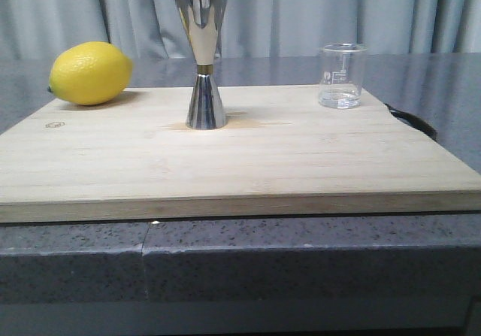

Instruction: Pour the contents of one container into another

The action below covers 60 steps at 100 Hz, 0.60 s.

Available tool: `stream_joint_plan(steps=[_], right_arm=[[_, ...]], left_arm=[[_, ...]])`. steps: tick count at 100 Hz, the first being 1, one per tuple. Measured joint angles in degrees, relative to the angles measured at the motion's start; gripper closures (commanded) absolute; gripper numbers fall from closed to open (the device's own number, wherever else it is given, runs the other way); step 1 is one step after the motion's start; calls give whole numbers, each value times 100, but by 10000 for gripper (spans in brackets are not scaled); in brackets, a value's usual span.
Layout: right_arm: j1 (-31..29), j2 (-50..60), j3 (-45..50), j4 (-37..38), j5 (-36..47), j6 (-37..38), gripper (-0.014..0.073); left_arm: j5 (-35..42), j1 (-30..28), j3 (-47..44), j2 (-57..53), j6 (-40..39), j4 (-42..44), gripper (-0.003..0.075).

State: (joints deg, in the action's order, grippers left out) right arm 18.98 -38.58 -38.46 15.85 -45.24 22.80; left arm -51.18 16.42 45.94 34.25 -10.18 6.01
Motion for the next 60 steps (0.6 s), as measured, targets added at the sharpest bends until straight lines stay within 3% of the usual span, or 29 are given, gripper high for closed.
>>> stream_joint_plan(steps=[11,28,37,51,60], right_arm=[[0,70,0,11,24,23,90],[0,78,0,11,48,35,398],[0,78,0,11,57,49,522],[0,78,0,11,60,49,638],[0,78,0,21,69,49,659]], left_arm=[[13,0,0,0,0,0,322],[21,0,0,0,0,3,479],[21,0,0,0,0,3,570],[21,0,0,0,0,3,690],[21,0,0,0,0,3,739]])
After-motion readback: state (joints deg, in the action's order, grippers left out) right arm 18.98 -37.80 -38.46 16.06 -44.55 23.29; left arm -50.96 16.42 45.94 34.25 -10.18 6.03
